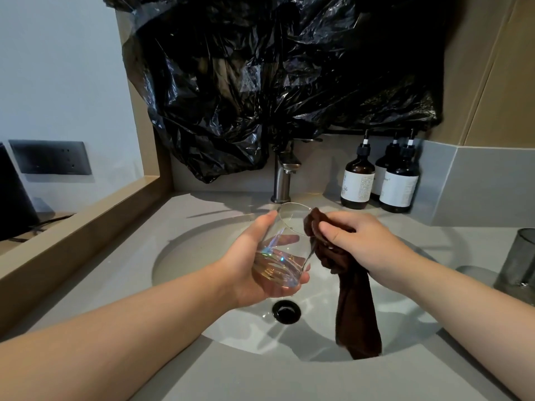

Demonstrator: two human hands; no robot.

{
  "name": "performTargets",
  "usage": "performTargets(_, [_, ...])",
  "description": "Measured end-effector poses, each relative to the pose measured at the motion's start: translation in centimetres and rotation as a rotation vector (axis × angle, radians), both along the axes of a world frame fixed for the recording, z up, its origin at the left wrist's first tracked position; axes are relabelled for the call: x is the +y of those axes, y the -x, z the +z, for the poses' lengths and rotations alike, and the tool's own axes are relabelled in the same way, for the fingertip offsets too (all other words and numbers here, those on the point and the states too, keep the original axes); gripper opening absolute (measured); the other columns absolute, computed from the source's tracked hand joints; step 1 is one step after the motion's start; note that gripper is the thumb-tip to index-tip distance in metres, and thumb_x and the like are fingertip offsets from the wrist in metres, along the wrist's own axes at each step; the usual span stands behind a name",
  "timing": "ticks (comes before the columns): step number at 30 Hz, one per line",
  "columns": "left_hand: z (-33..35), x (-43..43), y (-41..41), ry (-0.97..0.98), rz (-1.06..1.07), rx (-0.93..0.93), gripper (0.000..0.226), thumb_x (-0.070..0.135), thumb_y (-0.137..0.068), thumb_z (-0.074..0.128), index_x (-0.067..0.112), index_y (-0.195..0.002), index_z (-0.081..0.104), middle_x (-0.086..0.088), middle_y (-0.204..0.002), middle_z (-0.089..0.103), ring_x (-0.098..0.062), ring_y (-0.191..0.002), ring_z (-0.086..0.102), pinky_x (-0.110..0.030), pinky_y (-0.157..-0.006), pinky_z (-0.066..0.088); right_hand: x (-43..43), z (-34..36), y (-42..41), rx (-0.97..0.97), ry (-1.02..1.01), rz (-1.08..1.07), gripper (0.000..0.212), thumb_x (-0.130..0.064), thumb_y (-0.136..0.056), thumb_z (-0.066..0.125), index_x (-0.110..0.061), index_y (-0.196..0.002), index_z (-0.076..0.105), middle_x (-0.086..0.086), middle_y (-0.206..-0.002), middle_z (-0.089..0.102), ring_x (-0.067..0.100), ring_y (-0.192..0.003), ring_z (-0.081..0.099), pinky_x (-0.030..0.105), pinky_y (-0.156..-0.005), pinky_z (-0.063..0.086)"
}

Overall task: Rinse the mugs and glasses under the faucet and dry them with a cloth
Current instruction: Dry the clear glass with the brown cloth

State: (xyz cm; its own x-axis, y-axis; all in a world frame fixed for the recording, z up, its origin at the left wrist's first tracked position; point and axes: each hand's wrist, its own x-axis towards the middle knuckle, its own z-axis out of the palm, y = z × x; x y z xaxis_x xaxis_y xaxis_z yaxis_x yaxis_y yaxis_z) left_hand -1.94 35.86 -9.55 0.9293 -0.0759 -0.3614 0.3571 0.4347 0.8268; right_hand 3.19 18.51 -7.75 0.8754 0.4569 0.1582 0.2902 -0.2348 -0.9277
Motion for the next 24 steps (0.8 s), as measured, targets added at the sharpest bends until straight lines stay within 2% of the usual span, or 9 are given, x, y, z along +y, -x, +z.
performTargets(2, [0.1,0.1,0.1,0.017,-0.041,0.0,0.065,0.062,-0.083,0.051,0.009,-0.119,0.062,-0.025,-0.094,0.067,-0.033,-0.065,0.066,-0.036,-0.066,0.052,-0.2,0.5,0.2,0.005,-0.001,0.028,0.014,-0.013,-0.093,0.055,-0.004,-0.1,0.064,0.014,-0.077,0.06,0.025,-0.063,0.06,0.031,-0.051,0.054])
performTargets(5, [0.3,0.3,0.2,-0.015,-0.133,0.0,0.067,0.063,-0.085,0.045,0.009,-0.119,0.061,-0.025,-0.093,0.07,-0.036,-0.071,0.069,-0.037,-0.064,0.059,0.0,1.0,0.4,-0.015,0.013,0.002,0.012,-0.008,-0.092,0.056,0.002,-0.09,0.063,0.017,-0.076,0.057,0.026,-0.064,0.055,0.032,-0.054,0.05])
performTargets(8, [0.2,0.5,0.1,-0.107,-0.164,-0.001,0.064,0.064,-0.084,0.046,0.012,-0.117,0.062,-0.024,-0.1,0.071,-0.039,-0.085,0.07,-0.044,-0.074,0.058,0.5,1.3,0.6,0.014,-0.015,-0.061,0.017,-0.004,-0.091,0.056,0.0,-0.076,0.061,0.018,-0.071,0.052,0.026,-0.06,0.048,0.03,-0.052,0.045])
performTargets(13, [-0.3,-0.2,-0.6,-0.504,0.003,-0.201,0.046,0.06,-0.086,0.052,0.025,-0.116,0.06,-0.008,-0.101,0.072,-0.027,-0.091,0.07,-0.045,-0.086,0.056,0.9,1.3,0.6,-0.037,0.081,-0.177,0.017,-0.007,-0.089,0.059,0.001,-0.075,0.063,0.012,-0.057,0.048,0.022,-0.047,0.044,0.024,-0.045,0.037])
performTargets(17, [-0.4,-1.6,-0.2,-0.74,0.031,-0.306,0.043,0.06,-0.086,0.051,0.03,-0.116,0.056,-0.002,-0.102,0.065,-0.02,-0.096,0.064,-0.038,-0.079,0.059,1.2,1.0,0.4,-0.087,0.14,-0.226,0.024,-0.011,-0.087,0.063,-0.016,-0.064,0.062,0.001,-0.046,0.048,0.019,-0.041,0.045,0.021,-0.042,0.036])
performTargets(21, [-0.6,-1.8,-0.2,-0.673,0.047,-0.272,0.036,0.059,-0.086,0.053,0.03,-0.106,0.058,-0.008,-0.101,0.064,-0.027,-0.089,0.067,-0.04,-0.076,0.06,1.3,0.7,0.8,-0.069,0.057,-0.231,0.015,-0.012,-0.087,0.064,-0.01,-0.073,0.066,0.005,-0.05,0.052,0.016,-0.04,0.047,0.023,-0.042,0.039])
performTargets(24, [-0.5,-1.7,-0.2,-0.485,0.049,-0.149,0.034,0.059,-0.088,0.052,0.028,-0.104,0.057,-0.013,-0.103,0.066,-0.027,-0.079,0.068,-0.038,-0.07,0.059,1.4,0.7,0.7,-0.146,-0.021,-0.254,0.003,-0.016,-0.089,0.063,-0.016,-0.091,0.065,0.002,-0.073,0.064,0.012,-0.054,0.056,0.025,-0.052,0.049])
